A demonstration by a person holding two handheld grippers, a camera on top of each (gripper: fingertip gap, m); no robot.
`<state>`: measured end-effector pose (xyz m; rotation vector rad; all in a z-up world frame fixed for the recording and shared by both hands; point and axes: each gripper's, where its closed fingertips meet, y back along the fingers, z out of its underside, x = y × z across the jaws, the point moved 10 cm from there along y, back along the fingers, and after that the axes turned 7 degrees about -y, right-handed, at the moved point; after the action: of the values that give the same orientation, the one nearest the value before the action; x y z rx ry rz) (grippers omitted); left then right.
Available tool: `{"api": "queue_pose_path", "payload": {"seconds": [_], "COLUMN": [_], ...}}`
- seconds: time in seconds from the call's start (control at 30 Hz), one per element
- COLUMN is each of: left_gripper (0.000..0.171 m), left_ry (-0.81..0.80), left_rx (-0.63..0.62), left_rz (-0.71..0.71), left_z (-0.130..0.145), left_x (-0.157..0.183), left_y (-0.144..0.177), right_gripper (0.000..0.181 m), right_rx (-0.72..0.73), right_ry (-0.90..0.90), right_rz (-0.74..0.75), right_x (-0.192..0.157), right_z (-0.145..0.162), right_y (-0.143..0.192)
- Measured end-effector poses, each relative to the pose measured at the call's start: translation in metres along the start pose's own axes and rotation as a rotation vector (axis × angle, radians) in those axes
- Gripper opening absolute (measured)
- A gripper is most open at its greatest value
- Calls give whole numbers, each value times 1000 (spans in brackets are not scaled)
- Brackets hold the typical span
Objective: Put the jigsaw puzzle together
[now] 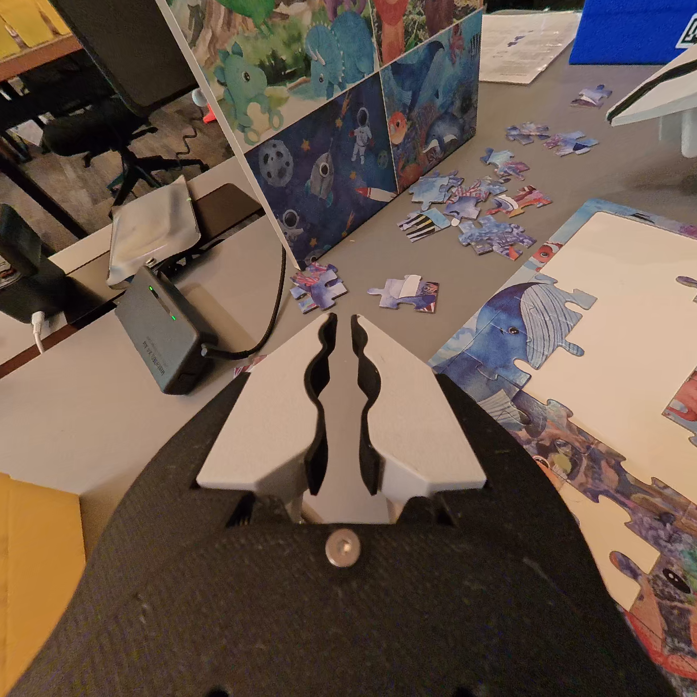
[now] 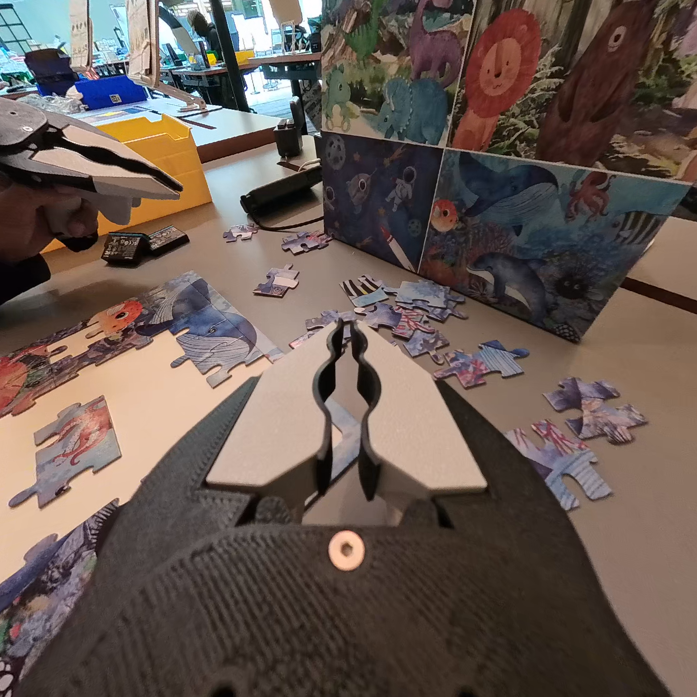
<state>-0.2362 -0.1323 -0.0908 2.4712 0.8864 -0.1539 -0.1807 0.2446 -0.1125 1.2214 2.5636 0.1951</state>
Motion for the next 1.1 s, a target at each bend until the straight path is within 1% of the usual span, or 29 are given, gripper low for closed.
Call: {"api": "queue_pose_path", "payload": {"seconds": [0.13,0.2,0.3,0.7,0.77,0.9,1.1], "left_gripper": [5,5,5,5,5,4,5], "left_ry": [-13,-23,-67,-78,-78,-75,27], "left_rx": [-15,-63,-123,-156,-175,-233,-248], "left_rz": [35,60,52,23,-7,-147,-278], "left_z": [0,3,6,8,10,17,33], "left_x": [4,8,12,10,8,-11,-45], "left_y": [-3,-9,-14,-16,-15,-8,13], "right_gripper": [2,2,2,3,3,3,3], "right_rx": [-4,-7,-12,-23,-24,-28,-19], "right_ry": [1,1,4,10,11,11,2], "right_rz": [-5,-7,-8,-10,-10,-11,-20], "right_x": [-1,-1,-2,-3,-3,-3,-4], "right_z": [0,1,1,2,2,2,0], "right_y": [-1,-1,-2,-3,-3,-3,-3]}}
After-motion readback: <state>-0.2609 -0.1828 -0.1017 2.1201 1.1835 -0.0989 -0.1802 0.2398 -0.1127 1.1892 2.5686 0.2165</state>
